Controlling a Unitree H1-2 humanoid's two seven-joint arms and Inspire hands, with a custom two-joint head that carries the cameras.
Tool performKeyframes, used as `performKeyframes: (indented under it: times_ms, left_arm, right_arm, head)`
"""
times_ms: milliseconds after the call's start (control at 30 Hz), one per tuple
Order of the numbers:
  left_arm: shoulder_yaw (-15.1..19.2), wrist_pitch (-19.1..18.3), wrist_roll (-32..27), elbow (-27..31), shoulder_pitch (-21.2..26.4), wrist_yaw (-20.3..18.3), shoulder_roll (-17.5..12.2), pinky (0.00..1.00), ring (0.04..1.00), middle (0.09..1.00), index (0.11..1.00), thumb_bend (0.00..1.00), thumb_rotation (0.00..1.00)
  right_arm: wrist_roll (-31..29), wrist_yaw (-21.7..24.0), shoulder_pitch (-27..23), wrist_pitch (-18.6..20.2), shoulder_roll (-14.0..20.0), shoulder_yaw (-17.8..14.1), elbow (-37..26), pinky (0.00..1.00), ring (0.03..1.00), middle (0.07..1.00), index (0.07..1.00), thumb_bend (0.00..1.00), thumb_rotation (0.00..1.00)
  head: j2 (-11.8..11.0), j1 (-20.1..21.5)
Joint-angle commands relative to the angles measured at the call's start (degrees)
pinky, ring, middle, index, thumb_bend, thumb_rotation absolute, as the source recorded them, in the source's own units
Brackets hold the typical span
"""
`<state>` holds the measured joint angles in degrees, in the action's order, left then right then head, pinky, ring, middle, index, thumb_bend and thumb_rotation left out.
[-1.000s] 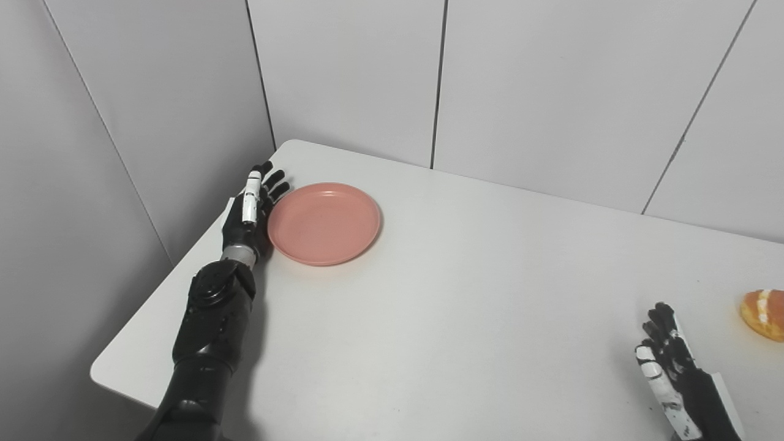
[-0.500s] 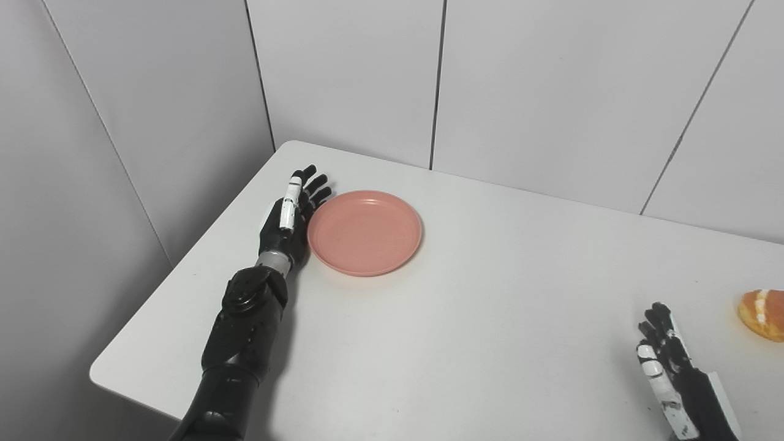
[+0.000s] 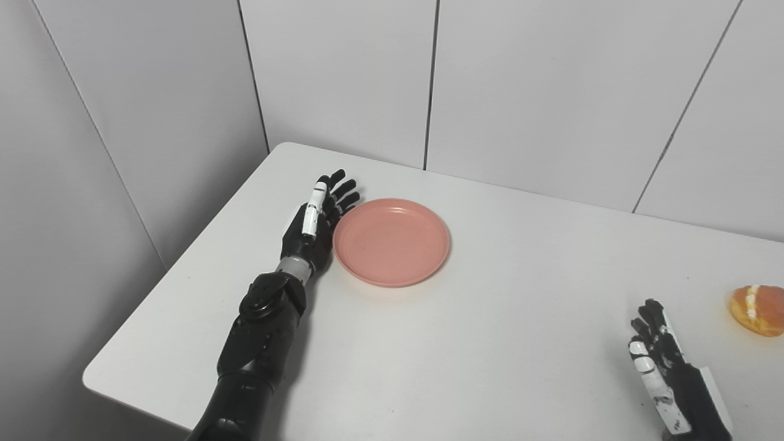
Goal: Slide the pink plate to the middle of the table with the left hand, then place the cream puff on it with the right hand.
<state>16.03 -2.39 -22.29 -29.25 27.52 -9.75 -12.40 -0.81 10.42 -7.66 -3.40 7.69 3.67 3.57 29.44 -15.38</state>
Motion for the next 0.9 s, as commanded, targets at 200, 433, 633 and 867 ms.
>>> performKeyframes:
  times_ms: [200,433,633,867]
  left_arm:
    - [-4.1,-3.4,0.5,1.0,-3.8,-1.6,3.6,0.89,0.873,0.882,0.887,0.37,1.00]
    - [-7.2,-7.0,0.5,8.4,-6.8,-1.6,5.6,0.88,0.882,0.894,0.894,0.38,1.00]
    - [-9.5,-11.7,0.5,15.4,-9.0,-0.6,7.5,0.87,0.879,0.888,0.886,0.37,1.00]
    - [-12.1,-15.1,0.9,20.9,-10.9,-0.5,8.8,0.89,0.888,0.897,0.894,0.37,1.00]
  right_arm:
    - [-0.1,0.3,2.1,-0.6,-1.1,1.1,2.0,0.97,0.980,0.998,1.000,0.36,0.80]
    - [0.3,0.0,2.1,0.4,-1.4,1.3,1.5,0.97,0.985,0.998,1.000,0.40,0.80]
    - [0.9,-0.5,2.1,1.6,-1.7,1.5,0.7,0.98,0.983,0.993,1.000,0.46,0.81]
    - [1.5,-0.8,2.0,1.8,-1.9,1.8,0.5,0.97,0.982,0.991,1.000,0.48,0.82]
  head:
    - [1.3,2.0]
    - [3.0,3.9]
    - [3.7,5.0]
    - [4.6,6.6]
